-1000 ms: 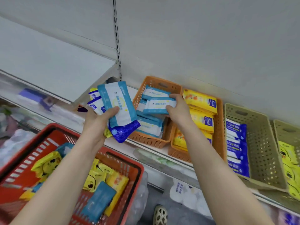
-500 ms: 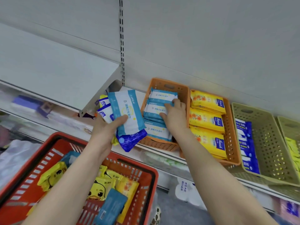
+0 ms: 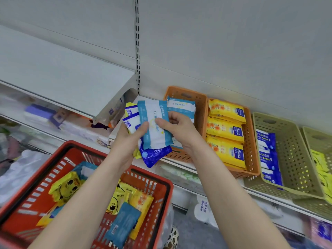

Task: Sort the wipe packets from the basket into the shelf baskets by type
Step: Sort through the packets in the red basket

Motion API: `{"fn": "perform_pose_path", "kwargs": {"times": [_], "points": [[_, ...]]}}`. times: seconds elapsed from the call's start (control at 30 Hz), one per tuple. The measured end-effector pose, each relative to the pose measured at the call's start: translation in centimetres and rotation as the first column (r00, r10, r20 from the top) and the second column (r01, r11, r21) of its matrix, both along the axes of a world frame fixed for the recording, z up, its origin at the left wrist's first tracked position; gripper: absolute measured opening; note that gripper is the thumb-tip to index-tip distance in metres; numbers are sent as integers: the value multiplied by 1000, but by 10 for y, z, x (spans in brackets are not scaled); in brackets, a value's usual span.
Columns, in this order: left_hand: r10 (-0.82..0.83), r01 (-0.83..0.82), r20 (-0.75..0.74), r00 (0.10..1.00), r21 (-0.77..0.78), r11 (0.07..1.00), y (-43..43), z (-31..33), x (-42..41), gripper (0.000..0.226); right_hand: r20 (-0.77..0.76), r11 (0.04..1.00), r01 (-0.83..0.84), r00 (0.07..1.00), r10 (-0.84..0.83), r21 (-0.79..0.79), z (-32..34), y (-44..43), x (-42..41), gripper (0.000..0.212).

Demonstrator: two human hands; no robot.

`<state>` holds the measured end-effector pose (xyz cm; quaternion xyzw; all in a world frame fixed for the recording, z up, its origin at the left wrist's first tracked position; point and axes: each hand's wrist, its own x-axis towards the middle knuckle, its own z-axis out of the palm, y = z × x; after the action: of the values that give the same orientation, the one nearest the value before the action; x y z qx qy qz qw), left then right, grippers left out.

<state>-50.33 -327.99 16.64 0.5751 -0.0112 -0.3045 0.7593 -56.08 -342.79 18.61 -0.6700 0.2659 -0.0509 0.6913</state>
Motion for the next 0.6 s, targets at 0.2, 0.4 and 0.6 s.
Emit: {"fn": "perform_pose_path", "kwargs": {"times": [0.2, 0.4, 0.6], "points": [[153, -152, -176, 972, 21, 988, 9, -1, 2, 20, 106, 871, 486, 872, -478, -75, -5, -49, -8, 19], [190, -188, -198, 962, 27, 982, 23, -5, 1, 26, -196, 737, -113, 980, -27, -666, -16, -74, -9, 29], [195, -191, -181, 964, 36, 981, 25, -5, -3, 12, -413, 520, -410, 903, 117, -749, -45, -60, 11, 28]]}}
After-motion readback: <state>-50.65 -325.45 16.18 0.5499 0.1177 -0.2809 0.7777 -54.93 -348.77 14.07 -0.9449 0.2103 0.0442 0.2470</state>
